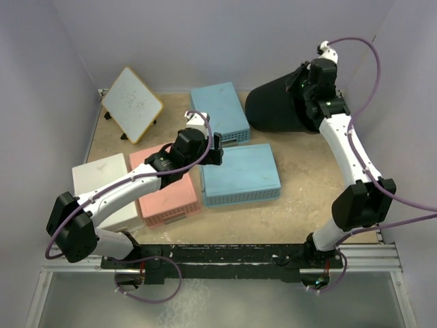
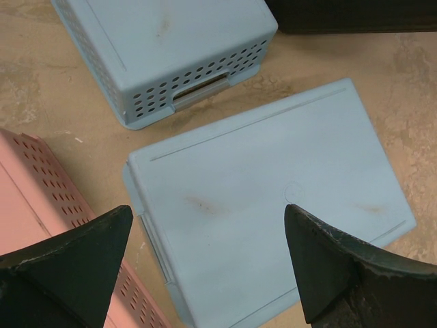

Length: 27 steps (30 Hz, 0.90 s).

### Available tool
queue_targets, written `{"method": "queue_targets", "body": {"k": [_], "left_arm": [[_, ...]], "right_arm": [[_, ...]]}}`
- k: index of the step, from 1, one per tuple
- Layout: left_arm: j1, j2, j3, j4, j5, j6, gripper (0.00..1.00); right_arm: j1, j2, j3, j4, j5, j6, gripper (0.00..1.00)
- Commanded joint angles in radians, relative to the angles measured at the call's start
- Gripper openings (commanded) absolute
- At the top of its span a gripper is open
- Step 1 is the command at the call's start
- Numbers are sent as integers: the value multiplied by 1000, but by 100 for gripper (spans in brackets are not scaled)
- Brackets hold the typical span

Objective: Turn the large container upside down

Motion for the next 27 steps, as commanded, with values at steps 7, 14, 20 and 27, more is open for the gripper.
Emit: {"method": "queue_targets", "body": {"k": [7, 14, 20, 27], "left_arm": [[-1, -62, 7, -5, -57, -13, 89], [0, -56, 0, -7, -59, -16, 89], [-1, -54, -4, -8, -54, -14, 89], [-1, -53, -8, -11, -48, -11, 89]], "right_arm": [[-9, -22, -402, 703, 84, 419, 0], [-16, -56, -643, 836, 133, 592, 0], [-83, -29, -907, 1181, 20, 750, 0], [-137, 105, -1120, 1656, -33, 907, 0]]}}
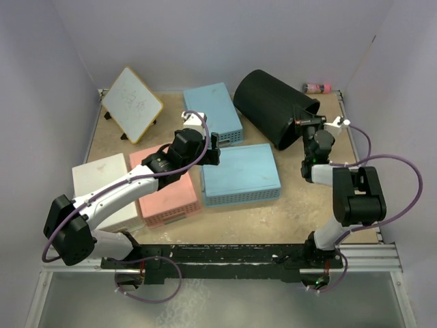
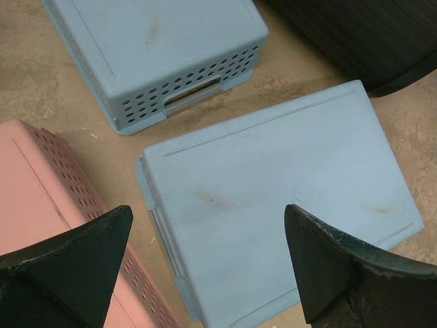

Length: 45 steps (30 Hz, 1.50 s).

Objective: Turn the large container upside down

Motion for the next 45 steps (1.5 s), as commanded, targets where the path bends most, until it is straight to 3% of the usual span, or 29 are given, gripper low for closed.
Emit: {"method": "queue_targets", "body": {"k": [1, 8, 22, 30, 36, 45], "left_arm": [[-1, -20, -5, 26, -8, -11, 89], [-1, -13, -10, 28, 1, -21, 89], [-1, 17, 3, 38, 23, -30, 89], [-2, 27, 8, 36, 26, -22, 89], [-3, 29, 11, 31, 27, -25, 89], [-3, 23, 8, 18, 22, -21, 89]], "right_arm": [[-21, 104, -137, 255, 2, 128, 0], [-64, 313, -280, 598, 53, 294, 0], [-107, 395, -383, 613, 47, 376, 0], [-117, 404, -363, 613, 29, 325, 0], [-145, 468, -335, 613, 17, 311, 7], [-224, 465, -358, 595, -11, 226, 9]]}}
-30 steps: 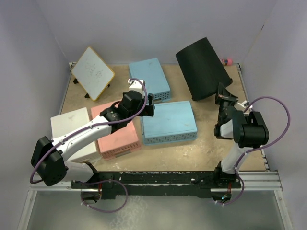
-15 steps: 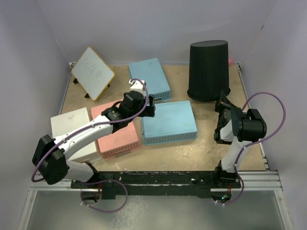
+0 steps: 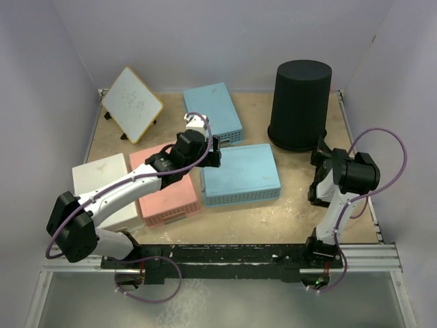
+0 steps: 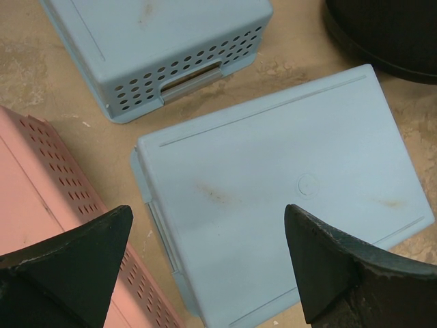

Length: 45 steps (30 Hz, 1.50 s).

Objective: Turn the large container upside down

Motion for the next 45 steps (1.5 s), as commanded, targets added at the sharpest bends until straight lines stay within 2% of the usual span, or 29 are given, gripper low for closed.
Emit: {"method": "queue_targets", "body": {"k": [1, 3, 8, 11, 13, 15, 21, 27, 31, 37, 45], "left_arm": [[-2, -7, 16, 23, 4, -4, 89], [-3, -5, 16, 28, 8, -5, 89], [-2, 6, 27, 29, 17, -2, 89], [-3, 4, 32, 21, 15, 3, 89], [-3, 0, 32, 21, 10, 2, 89], [-3, -2, 33, 19, 7, 4, 89], [-3, -12, 41, 6, -44, 17, 89], [-2, -57, 36, 9, -147, 29, 91], [2, -54, 82, -53, -226, 18, 93], [1, -21, 128, -146, -367, -16, 93], [1, -71, 61, -87, -440, -11, 93]], "right_arm": [[-16, 57, -83, 104, -100, -249, 9], [-27, 61, -88, 104, -111, -254, 13], [-47, 61, -80, 104, -131, -281, 35], [-58, 17, -83, 91, -135, -336, 56], [-62, -47, -89, 15, -123, -380, 66], [-64, -138, -91, -134, -102, -439, 76], [-64, -413, -43, -620, 7, -621, 81], [-62, -599, 134, -1162, 192, -794, 86], [-61, -677, 213, -1359, 273, -898, 90], [-62, -794, 265, -1555, 342, -1026, 99], [-62, -838, 339, -1863, 455, -914, 100]]}}
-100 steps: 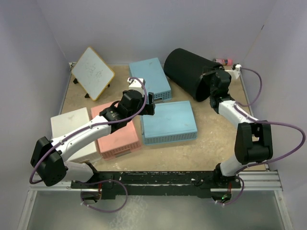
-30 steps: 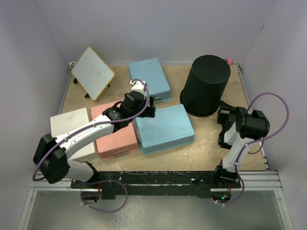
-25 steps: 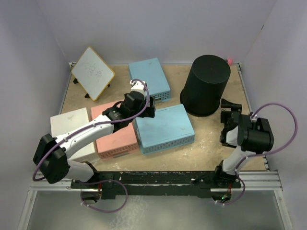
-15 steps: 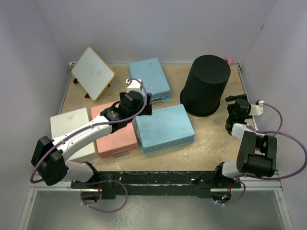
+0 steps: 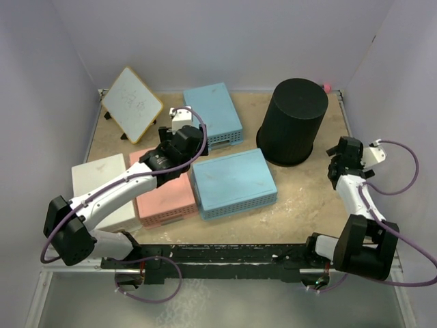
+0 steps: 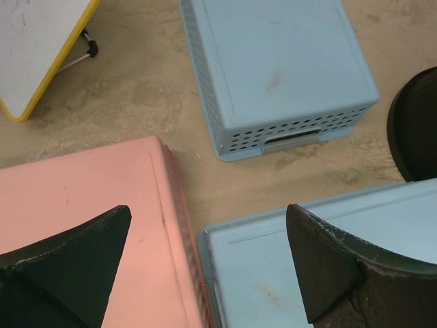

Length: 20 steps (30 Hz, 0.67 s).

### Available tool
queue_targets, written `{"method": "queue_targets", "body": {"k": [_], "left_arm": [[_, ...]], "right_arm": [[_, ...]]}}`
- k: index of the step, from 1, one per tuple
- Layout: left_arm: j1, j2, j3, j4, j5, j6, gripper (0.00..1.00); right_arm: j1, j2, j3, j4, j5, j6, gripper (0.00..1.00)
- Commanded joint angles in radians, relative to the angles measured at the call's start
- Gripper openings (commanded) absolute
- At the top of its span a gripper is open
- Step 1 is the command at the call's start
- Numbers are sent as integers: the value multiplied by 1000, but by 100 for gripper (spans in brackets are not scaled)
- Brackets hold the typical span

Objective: Turn the large container upside down

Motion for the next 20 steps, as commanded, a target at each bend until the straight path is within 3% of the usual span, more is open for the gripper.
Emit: {"method": "queue_targets", "body": {"k": [1, 8, 20], "left_arm": [[1, -49, -29, 40, -79, -5, 93], [1, -77, -77, 57, -88, -14, 93], [0, -90, -86, 65, -102, -25, 92]], "right_arm": [[-6, -16, 59, -218, 137, 63, 100], [-5, -7, 61, -269, 156, 112, 100], [-5, -84, -5, -213, 162, 94, 100]]}}
